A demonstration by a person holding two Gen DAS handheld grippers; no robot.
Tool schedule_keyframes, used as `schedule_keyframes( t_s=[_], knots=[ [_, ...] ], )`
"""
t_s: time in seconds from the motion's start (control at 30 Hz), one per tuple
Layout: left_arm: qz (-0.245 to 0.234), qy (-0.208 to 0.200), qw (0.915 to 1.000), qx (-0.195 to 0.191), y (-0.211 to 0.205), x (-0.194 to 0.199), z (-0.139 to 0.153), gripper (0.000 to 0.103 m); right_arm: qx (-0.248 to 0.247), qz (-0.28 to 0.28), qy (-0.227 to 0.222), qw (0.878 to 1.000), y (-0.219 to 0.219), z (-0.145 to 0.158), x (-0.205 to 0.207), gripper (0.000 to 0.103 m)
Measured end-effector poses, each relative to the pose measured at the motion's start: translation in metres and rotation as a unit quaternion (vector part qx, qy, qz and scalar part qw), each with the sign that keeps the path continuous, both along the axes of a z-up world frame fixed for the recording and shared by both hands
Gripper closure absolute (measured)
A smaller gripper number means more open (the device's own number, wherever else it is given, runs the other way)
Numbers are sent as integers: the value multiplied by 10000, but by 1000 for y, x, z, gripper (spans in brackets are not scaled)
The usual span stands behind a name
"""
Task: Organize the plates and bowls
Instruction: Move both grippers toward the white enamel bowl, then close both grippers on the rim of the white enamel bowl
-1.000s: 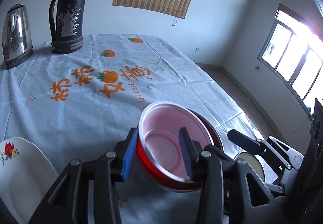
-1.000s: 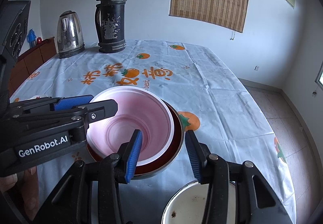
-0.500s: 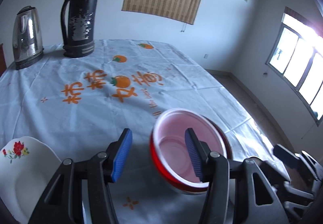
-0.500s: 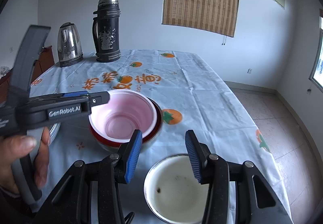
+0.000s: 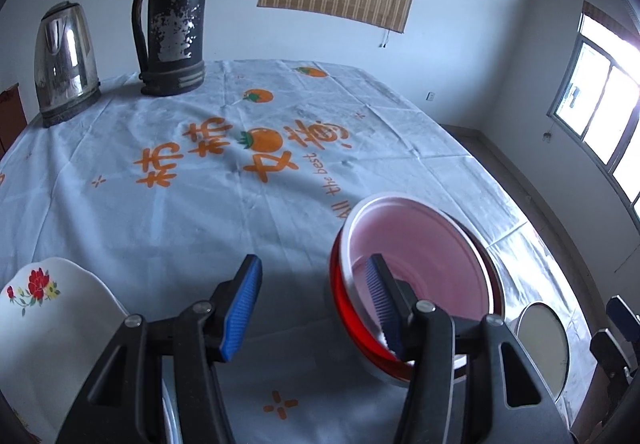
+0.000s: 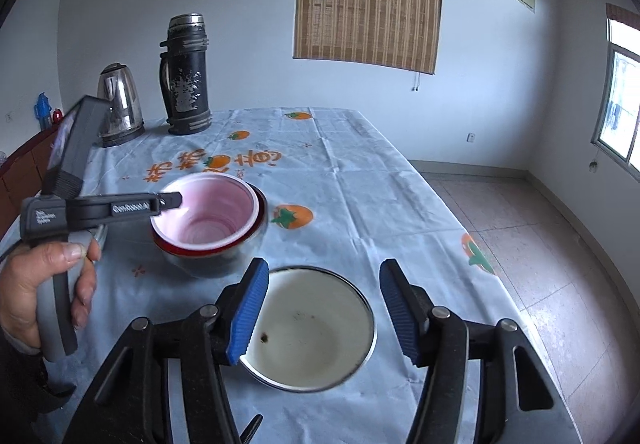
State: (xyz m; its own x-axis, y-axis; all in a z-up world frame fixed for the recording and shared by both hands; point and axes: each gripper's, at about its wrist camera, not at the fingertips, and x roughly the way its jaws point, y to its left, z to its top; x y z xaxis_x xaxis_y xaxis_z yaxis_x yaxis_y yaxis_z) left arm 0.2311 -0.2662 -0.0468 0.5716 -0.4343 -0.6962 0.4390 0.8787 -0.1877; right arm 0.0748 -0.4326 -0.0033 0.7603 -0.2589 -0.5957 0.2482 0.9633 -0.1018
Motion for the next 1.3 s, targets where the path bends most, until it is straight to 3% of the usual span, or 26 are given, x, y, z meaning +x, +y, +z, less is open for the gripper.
schedule_keyframes(
  t_s=[0.27, 0.53, 0.8, 1.0, 1.2, 1.3],
  knots=[
    [160, -285, 9989, 332, -2, -2, -2, 47, 132, -290, 94, 9994, -24, -11, -17, 43],
    [66, -399, 9992, 69, -2, -10, 8, 47, 154, -357, 115, 9992, -31, -14, -26, 43],
    [-671, -590, 9956, -268, -26, -59, 26, 47, 352, -316, 138, 9988, -38, -20, -27, 43],
    [-1376, -622, 9884, -161, -52, -98, 18, 47, 454, -259, 189, 9985, -39, -26, -24, 44],
    [-1872, -501, 9810, 4, -69, -119, 1, 47, 630, -201, 304, 9974, -42, -36, -19, 62],
    [-1937, -310, 9806, -12, -71, -118, -7, 47, 696, -180, 319, 9969, -43, -40, -18, 63]
  ],
)
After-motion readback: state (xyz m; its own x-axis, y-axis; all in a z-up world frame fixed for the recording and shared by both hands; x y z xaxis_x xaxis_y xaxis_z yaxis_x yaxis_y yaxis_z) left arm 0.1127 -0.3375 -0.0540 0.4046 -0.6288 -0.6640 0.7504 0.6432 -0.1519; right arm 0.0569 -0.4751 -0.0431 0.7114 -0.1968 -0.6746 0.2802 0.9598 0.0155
